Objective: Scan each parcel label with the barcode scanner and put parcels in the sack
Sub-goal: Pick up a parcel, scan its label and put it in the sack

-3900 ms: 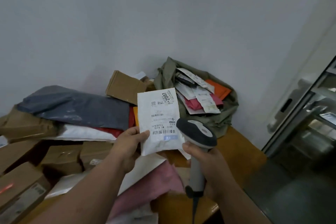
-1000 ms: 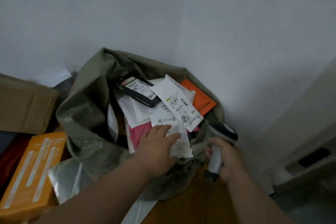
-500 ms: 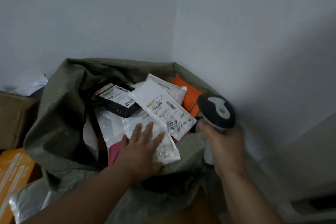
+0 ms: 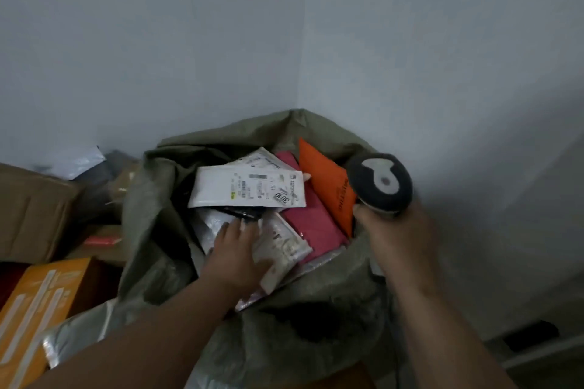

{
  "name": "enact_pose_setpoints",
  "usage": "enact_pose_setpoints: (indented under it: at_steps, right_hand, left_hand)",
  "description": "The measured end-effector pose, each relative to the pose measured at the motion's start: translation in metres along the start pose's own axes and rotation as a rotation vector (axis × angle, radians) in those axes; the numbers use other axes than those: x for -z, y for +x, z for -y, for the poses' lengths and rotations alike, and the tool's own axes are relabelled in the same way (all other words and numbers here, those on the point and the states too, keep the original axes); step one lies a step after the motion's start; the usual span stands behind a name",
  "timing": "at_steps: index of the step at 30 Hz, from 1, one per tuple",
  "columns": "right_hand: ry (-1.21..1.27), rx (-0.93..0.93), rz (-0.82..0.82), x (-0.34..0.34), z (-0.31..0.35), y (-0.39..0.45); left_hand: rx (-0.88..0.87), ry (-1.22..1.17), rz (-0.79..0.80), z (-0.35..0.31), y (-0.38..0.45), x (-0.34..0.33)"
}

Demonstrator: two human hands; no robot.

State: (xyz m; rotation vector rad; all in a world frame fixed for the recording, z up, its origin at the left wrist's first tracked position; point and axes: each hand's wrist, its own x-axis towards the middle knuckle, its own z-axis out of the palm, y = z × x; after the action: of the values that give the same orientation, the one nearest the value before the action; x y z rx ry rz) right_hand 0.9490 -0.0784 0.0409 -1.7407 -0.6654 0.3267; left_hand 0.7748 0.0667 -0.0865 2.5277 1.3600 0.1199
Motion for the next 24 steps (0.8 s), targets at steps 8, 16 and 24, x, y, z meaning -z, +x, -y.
enact_pose_setpoints:
  at_steps: [8,16,24]
  right_hand:
    - [0.0,0.049,-0.046,-0.014,0.009,-0.012]
    - [-0.009,-0.073,0.016,-0.023,0.004,-0.027]
    - [0.021,-0.197,0.007,-0.031,0.012,-0.08]
  left_hand:
    - [-0.139,0.449,0.542,0.052,-0.065,0.015]
    - [0.236,-0.188,0.362,0.068,-0.083,0.044]
    - [-0.045,0.309,0.618,0.081,-0.111,0.085]
